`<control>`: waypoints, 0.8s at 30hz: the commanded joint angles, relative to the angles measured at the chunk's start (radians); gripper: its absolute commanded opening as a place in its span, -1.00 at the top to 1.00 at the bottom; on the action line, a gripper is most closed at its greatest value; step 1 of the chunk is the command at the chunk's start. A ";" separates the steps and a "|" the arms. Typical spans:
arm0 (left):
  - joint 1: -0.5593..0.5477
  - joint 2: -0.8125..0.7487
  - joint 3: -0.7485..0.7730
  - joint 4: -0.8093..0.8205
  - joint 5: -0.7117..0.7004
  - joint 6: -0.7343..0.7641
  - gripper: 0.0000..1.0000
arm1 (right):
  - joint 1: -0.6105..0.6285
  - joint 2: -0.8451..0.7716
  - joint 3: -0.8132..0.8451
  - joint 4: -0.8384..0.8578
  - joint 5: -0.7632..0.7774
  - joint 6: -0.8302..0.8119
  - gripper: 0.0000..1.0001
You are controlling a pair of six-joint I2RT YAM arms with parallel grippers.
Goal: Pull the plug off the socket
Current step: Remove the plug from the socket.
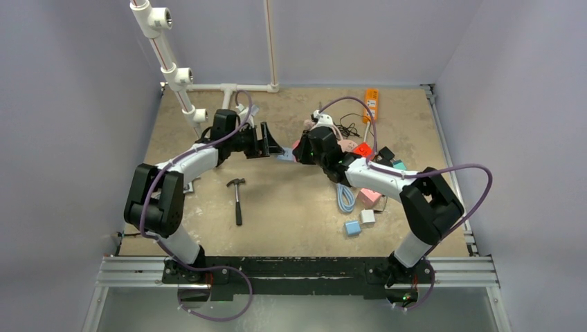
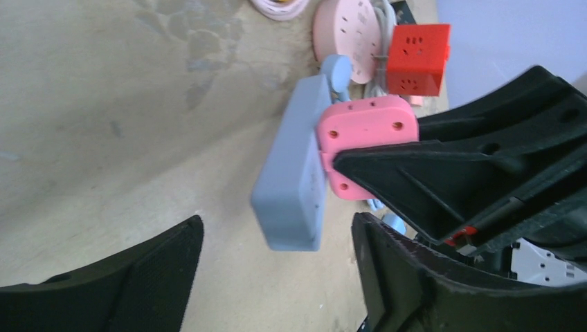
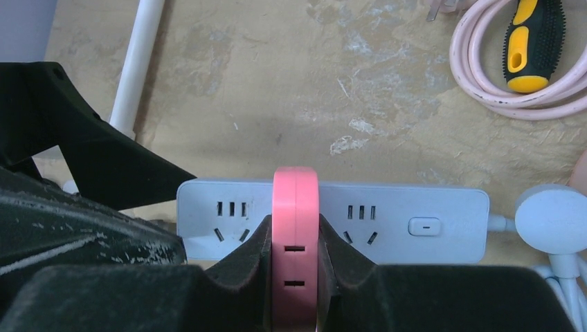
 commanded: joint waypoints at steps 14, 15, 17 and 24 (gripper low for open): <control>-0.037 0.051 -0.013 0.125 0.111 -0.053 0.27 | -0.006 -0.066 -0.013 0.099 -0.034 -0.013 1.00; -0.037 0.053 -0.013 0.125 0.113 -0.055 0.35 | -0.006 -0.067 -0.016 0.102 -0.034 -0.014 1.00; -0.037 0.057 -0.014 0.125 0.114 -0.056 0.48 | -0.006 -0.067 -0.018 0.103 -0.035 -0.015 1.00; -0.037 0.068 -0.012 0.118 0.103 -0.055 1.00 | -0.007 -0.066 -0.035 0.118 -0.033 -0.006 1.00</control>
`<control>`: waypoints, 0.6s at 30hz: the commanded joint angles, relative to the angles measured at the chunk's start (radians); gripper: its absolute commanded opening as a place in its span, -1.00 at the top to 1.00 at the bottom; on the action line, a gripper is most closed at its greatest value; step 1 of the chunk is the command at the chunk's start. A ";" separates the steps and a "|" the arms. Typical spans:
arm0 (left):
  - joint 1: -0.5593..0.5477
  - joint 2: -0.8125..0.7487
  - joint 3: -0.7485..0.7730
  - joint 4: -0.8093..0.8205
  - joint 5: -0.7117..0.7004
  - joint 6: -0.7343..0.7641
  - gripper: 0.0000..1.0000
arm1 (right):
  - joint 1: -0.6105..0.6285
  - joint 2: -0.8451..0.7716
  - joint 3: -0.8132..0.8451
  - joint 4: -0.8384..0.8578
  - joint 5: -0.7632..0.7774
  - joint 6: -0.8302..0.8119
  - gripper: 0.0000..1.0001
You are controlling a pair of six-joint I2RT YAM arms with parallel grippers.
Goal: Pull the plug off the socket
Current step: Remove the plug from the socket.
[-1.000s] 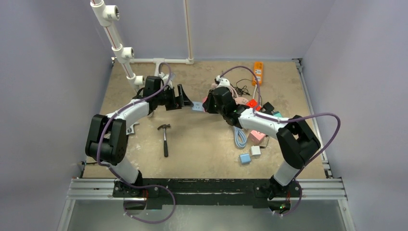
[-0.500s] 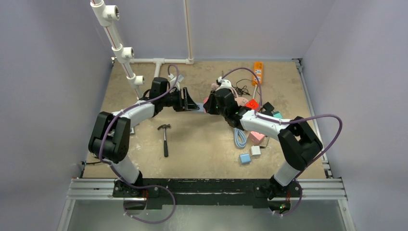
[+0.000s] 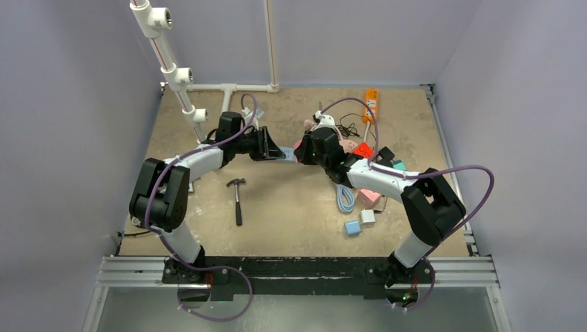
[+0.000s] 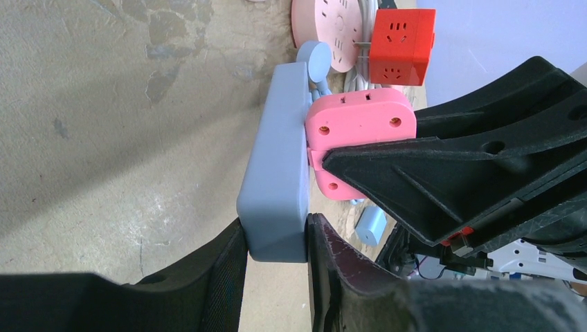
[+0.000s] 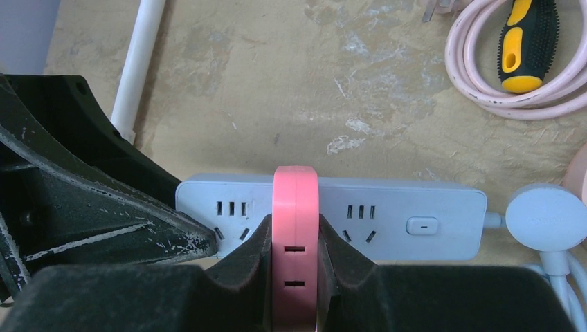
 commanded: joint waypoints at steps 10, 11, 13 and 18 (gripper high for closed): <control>-0.002 0.018 -0.009 0.029 -0.008 0.006 1.00 | 0.000 -0.064 -0.079 0.168 -0.004 0.048 1.00; -0.002 0.018 -0.009 0.024 -0.016 0.008 1.00 | 0.000 -0.066 -0.087 0.175 -0.006 0.056 1.00; -0.002 0.021 -0.009 0.016 -0.029 0.009 1.00 | 0.000 -0.072 -0.101 0.193 -0.010 0.067 1.00; 0.000 0.030 -0.012 0.009 -0.047 0.003 1.00 | 0.001 -0.067 -0.130 0.217 -0.024 0.086 1.00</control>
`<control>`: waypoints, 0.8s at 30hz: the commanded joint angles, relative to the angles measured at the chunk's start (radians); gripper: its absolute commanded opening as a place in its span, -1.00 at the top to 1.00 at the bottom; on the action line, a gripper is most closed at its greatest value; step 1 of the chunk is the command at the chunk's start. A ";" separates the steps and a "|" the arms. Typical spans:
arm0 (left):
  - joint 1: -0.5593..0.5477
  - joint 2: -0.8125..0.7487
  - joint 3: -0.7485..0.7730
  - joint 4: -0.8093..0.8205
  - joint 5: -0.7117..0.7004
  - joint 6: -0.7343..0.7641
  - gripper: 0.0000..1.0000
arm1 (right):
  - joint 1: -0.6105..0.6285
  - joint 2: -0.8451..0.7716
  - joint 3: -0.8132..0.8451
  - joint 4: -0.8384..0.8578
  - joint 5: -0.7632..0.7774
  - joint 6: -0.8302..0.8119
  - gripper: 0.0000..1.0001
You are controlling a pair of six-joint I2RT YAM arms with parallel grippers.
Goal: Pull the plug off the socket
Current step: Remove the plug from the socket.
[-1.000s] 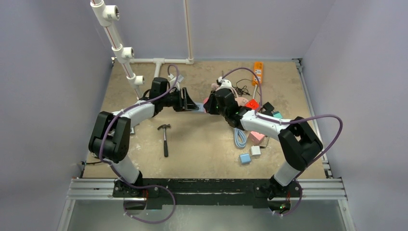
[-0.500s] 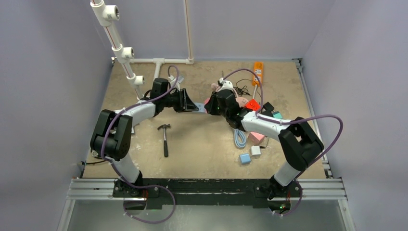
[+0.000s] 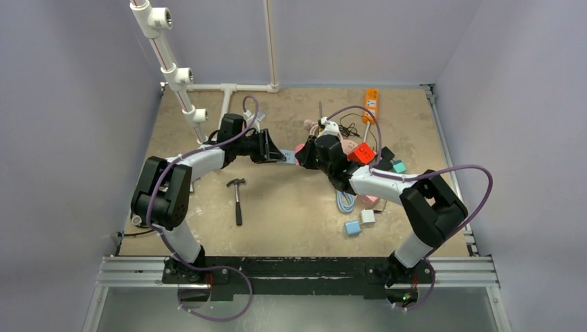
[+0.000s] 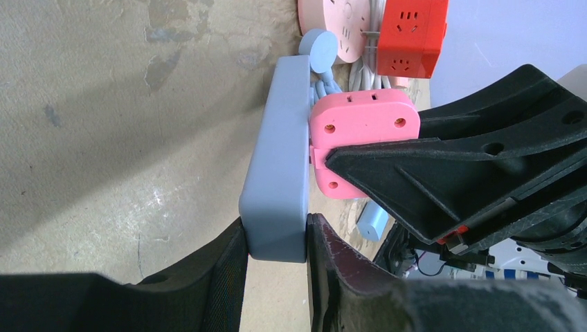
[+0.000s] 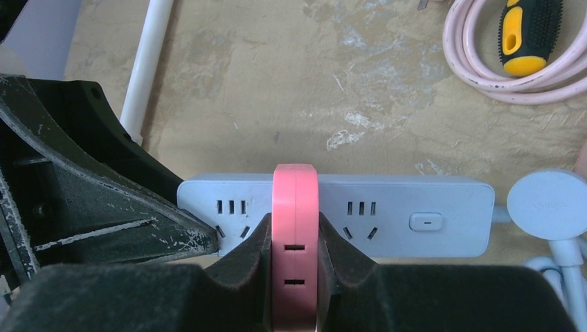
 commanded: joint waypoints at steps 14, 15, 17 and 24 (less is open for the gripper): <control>0.016 0.019 0.001 -0.043 -0.108 0.012 1.00 | 0.002 -0.027 -0.055 0.102 -0.014 0.040 1.00; 0.016 0.019 0.002 -0.047 -0.111 0.014 1.00 | 0.003 -0.027 -0.055 0.102 -0.014 0.041 1.00; 0.016 0.019 0.008 -0.057 -0.130 0.027 1.00 | 0.003 -0.030 -0.048 0.093 -0.008 0.041 1.00; 0.015 -0.013 0.038 -0.188 -0.274 0.090 1.00 | 0.002 -0.080 -0.006 0.035 0.004 0.032 1.00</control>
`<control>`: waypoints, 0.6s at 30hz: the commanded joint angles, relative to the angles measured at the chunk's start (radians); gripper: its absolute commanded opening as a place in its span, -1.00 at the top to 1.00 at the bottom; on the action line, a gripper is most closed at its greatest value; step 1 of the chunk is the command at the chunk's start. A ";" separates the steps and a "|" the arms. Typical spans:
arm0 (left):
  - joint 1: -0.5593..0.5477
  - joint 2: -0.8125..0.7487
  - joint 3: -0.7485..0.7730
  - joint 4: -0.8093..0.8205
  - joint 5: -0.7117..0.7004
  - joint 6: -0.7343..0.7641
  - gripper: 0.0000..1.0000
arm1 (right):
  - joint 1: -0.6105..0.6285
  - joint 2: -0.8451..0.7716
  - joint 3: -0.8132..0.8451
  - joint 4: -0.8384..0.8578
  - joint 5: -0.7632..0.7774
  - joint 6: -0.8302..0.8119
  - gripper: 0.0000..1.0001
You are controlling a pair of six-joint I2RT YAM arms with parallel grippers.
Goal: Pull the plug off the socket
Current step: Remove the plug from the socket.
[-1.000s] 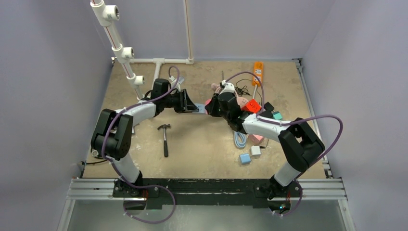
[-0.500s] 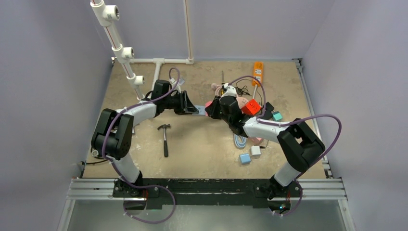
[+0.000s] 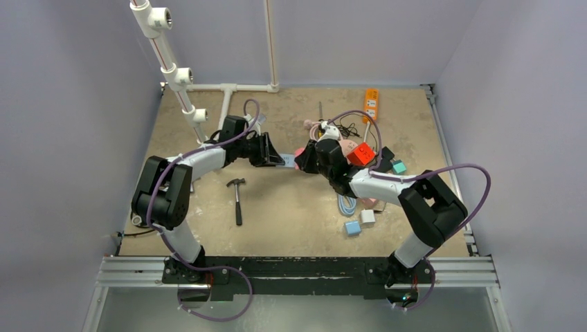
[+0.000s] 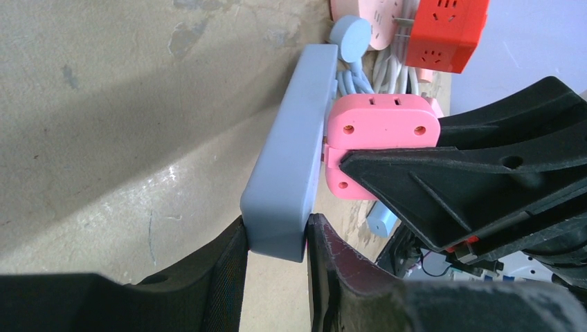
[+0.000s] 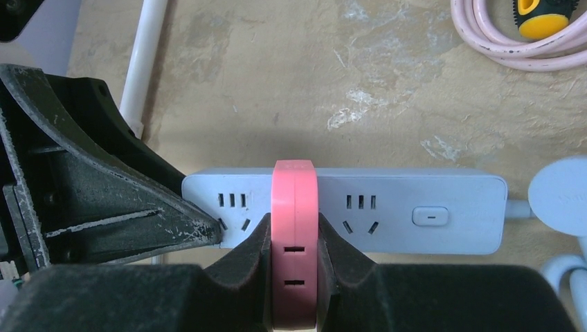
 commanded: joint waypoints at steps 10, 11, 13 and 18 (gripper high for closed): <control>0.021 -0.010 0.030 -0.094 -0.224 0.068 1.00 | -0.001 -0.104 0.047 -0.021 0.026 0.004 1.00; 0.021 -0.010 0.030 -0.095 -0.228 0.069 1.00 | -0.002 -0.110 0.048 -0.022 0.028 0.005 1.00; 0.021 -0.010 0.030 -0.097 -0.232 0.070 1.00 | -0.001 -0.116 0.050 -0.024 0.028 0.007 1.00; 0.020 -0.014 0.030 -0.099 -0.241 0.070 1.00 | -0.001 -0.099 0.085 -0.062 0.077 0.006 1.00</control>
